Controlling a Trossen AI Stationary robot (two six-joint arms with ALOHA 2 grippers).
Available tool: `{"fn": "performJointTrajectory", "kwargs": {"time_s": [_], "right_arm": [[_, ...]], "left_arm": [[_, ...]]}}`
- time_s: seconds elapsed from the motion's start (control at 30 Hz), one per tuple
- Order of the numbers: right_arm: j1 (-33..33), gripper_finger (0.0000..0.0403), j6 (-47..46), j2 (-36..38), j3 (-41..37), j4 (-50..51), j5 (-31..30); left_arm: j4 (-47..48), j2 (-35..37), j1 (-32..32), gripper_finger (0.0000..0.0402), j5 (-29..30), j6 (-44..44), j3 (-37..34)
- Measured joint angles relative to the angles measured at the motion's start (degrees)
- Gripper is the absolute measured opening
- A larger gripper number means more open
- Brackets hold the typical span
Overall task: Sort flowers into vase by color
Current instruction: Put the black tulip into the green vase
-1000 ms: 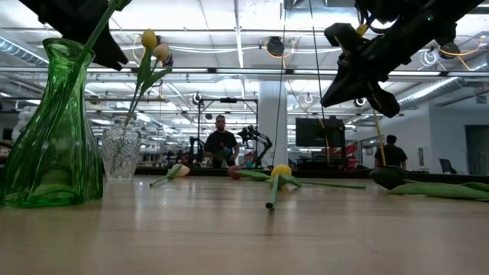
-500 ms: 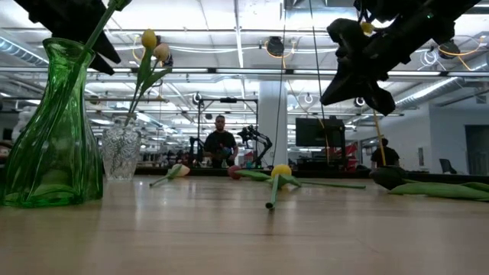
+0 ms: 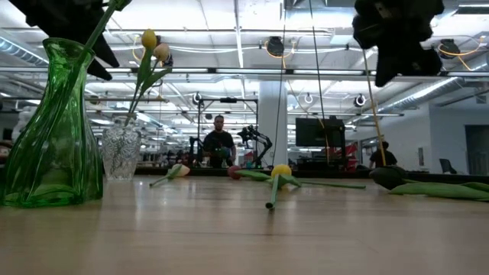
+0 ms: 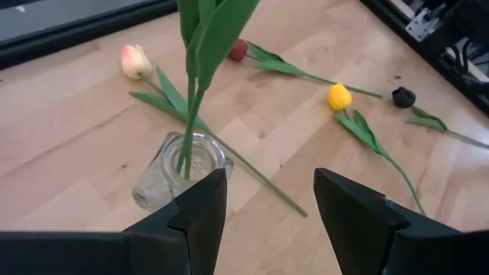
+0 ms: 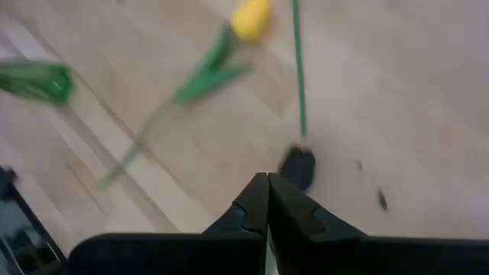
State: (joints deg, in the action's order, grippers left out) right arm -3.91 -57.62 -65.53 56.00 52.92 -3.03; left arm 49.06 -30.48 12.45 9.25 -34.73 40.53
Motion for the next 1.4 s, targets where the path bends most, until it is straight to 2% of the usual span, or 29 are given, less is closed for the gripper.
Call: {"fn": "performJointTrajectory", "kwargs": {"time_s": [0.13,0.27,0.73,0.83,1.0,1.23,1.33,1.4], "right_arm": [[-2.84,0.0007,-3.99,-1.62,-1.06,0.16,0.66],[-6.10,0.0033,-5.39,-5.09,-1.91,0.31,1.89],[-14.85,0.0181,-9.02,-21.57,-1.91,0.18,2.62],[-16.36,0.0209,-9.38,-24.33,-1.91,-0.90,4.67],[-18.28,0.0249,-8.95,-28.15,-1.91,-1.37,4.11],[-18.33,0.0264,-5.02,-34.14,-1.80,-5.66,3.33],[-18.33,0.0250,-4.78,-35.43,-1.81,-8.47,3.64],[-18.33,0.0226,-5.54,-35.75,-1.69,-9.43,4.23]], "left_arm": [[0.02,-0.11,0.00,0.0206,0.23,-1.34,0.00],[0.11,-0.09,0.00,0.0206,0.22,-2.50,0.00],[0.13,-0.09,0.00,0.0206,0.22,-5.43,-0.02],[0.13,-0.11,0.00,0.0206,0.20,-5.49,-0.02],[0.13,-0.09,0.00,0.0206,0.22,-5.54,-0.03],[0.12,-0.79,0.00,0.0206,0.22,-7.00,-0.04],[0.06,-1.25,0.00,0.0206,0.35,-7.00,-0.04],[0.06,-1.67,0.00,0.0206,0.42,-6.98,-0.04]]}}
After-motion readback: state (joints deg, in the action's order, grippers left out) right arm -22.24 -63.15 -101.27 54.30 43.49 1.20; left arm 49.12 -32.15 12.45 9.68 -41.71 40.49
